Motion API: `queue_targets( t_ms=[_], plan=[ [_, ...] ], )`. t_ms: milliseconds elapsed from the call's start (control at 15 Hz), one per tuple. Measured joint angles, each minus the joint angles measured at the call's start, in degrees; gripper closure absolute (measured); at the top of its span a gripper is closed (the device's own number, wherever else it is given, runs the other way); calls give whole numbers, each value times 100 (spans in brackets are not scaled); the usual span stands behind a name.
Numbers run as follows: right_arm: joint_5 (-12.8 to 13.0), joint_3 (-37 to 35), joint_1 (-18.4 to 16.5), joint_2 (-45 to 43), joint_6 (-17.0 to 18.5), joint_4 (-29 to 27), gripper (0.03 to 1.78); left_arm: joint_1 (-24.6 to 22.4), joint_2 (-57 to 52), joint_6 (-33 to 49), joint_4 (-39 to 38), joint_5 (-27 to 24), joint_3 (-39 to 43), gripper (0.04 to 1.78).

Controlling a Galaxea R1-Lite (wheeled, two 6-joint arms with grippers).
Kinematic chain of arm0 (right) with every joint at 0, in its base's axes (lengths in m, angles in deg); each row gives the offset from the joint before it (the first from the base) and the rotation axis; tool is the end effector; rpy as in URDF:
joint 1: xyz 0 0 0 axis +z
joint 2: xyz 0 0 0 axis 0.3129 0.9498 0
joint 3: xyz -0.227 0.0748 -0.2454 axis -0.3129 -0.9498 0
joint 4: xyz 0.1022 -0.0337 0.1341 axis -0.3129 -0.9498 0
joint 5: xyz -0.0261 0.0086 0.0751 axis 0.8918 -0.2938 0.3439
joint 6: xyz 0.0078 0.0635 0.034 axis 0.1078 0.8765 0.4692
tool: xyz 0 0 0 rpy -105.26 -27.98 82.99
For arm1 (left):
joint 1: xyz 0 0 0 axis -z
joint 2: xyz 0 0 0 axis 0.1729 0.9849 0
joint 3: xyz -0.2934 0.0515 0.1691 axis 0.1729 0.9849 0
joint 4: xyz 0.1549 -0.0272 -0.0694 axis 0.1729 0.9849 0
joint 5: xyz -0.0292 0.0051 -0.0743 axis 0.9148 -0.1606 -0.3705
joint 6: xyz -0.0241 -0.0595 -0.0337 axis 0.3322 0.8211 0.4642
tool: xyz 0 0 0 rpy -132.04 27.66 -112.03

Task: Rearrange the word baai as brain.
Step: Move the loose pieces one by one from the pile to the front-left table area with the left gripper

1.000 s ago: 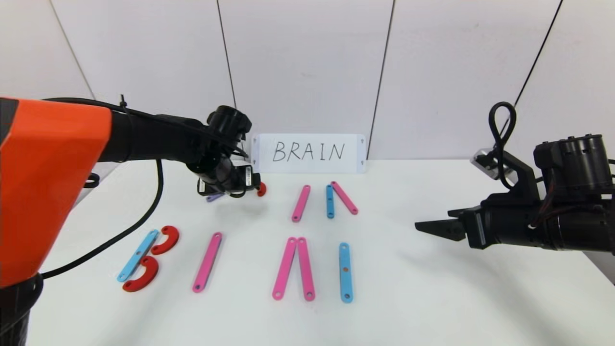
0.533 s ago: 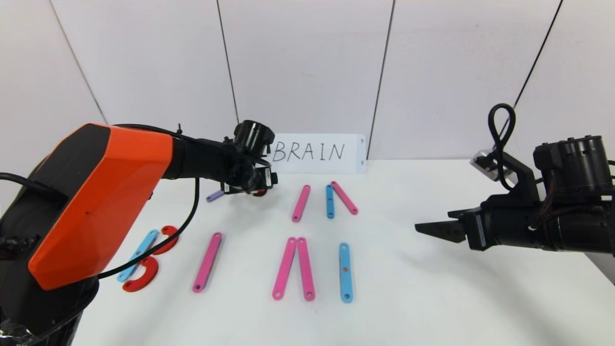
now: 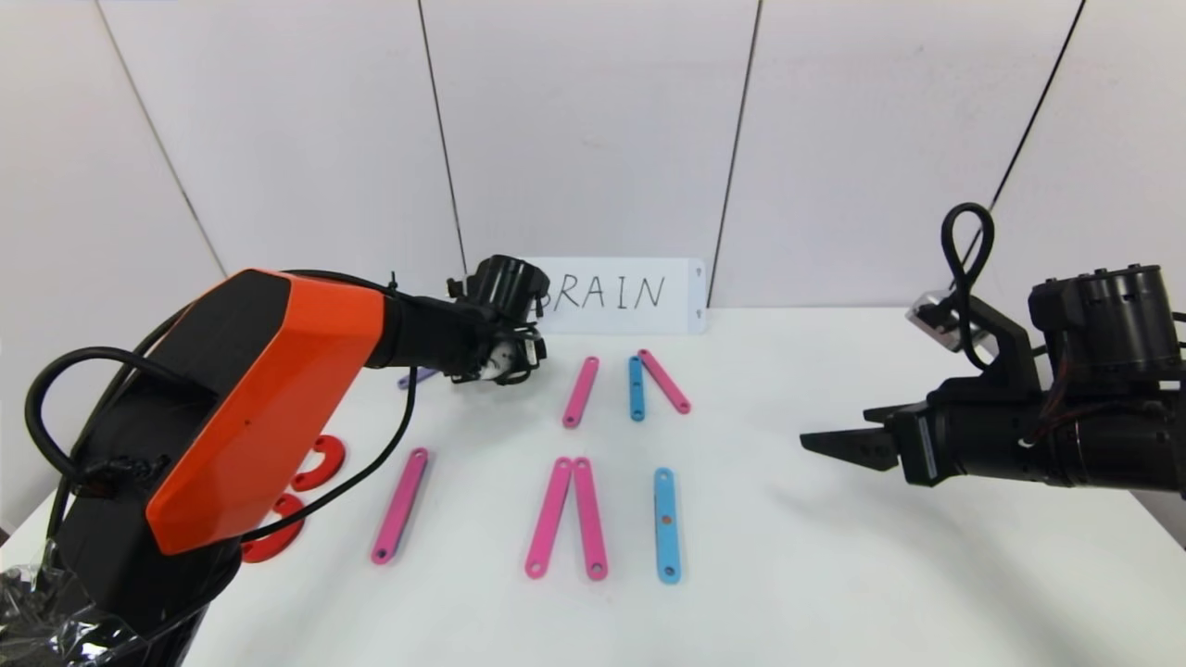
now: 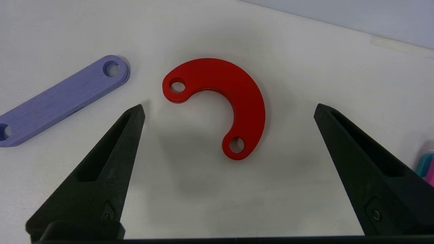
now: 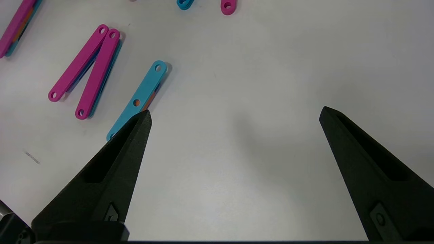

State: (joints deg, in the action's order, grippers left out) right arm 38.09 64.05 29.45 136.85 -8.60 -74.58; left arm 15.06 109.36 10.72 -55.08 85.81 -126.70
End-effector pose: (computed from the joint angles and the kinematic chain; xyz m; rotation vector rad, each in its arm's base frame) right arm 0.2729 0.0817 0.1902 0.0462 0.6517 0.5631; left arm 0.5040 -0.2004 0.1136 -0.1790 0.5970 0.1625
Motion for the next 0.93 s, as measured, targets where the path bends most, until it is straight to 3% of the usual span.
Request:
queue_targets(
  t_ms=[267,467,600,933],
  plan=[
    [-4,-45,0,0,0,117,8,1,118,26,-9,118,-113,8],
    [-6,-56,0,4,0,130,8,-16,226,37,0,226,-250,24],
    [-6,-61,2,6,0,130,8,-22,256,35,-2,226,-278,48],
    [-9,-61,5,6,0,128,8,-22,273,48,35,226,-302,136]
  ],
)
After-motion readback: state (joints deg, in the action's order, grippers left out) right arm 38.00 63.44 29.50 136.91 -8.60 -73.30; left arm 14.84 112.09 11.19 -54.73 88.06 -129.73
